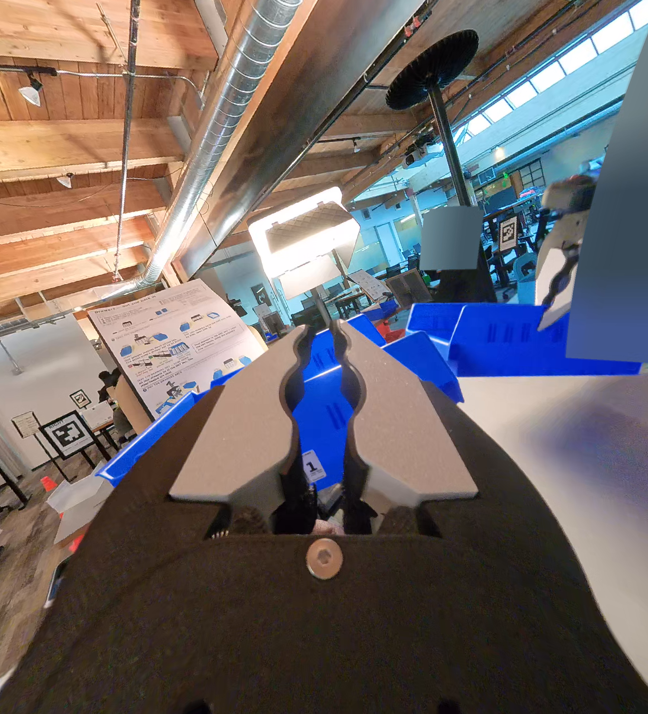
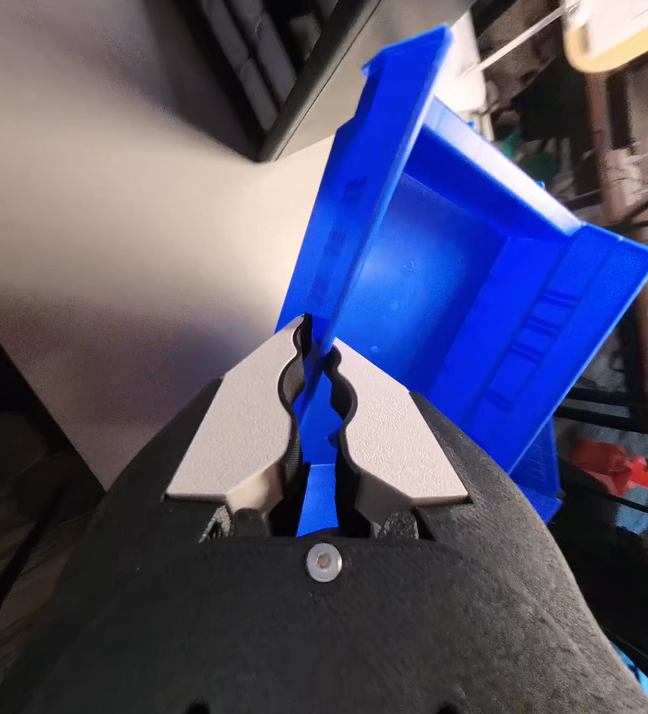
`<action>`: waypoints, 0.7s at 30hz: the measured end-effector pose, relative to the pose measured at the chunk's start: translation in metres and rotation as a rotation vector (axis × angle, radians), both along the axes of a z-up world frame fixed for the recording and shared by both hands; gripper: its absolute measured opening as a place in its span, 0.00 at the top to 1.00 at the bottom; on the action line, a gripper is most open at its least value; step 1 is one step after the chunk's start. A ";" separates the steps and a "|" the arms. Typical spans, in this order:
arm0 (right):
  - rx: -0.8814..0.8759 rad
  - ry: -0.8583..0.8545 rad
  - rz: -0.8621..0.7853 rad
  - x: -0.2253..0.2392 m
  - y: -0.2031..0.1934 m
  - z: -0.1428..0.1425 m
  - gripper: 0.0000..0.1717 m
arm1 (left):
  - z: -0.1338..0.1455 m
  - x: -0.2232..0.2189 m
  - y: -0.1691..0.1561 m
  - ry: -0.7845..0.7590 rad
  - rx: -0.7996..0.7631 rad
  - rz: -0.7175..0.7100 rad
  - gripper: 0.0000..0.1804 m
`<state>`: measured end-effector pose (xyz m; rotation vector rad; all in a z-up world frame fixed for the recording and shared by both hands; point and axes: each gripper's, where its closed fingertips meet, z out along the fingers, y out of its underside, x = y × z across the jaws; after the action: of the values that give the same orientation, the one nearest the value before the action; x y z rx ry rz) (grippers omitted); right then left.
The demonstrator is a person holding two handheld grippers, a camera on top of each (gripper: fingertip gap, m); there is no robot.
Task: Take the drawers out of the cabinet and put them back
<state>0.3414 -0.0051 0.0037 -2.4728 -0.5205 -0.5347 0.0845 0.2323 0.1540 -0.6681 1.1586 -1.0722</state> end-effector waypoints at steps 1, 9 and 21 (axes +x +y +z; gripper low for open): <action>-0.018 0.028 0.006 0.001 -0.001 -0.014 0.96 | -0.002 -0.001 -0.001 0.007 0.000 -0.004 0.96; -0.198 0.075 -0.005 0.012 -0.007 -0.086 0.97 | -0.017 -0.001 -0.004 0.045 -0.008 -0.010 0.95; -0.359 0.035 0.004 0.021 -0.001 -0.145 0.88 | -0.056 0.001 0.003 0.180 -0.053 -0.006 0.88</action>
<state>0.3619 -0.0063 -0.1409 -2.8135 -0.6557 -0.4253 0.0853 0.2356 0.0977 -0.8161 1.2901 -1.0677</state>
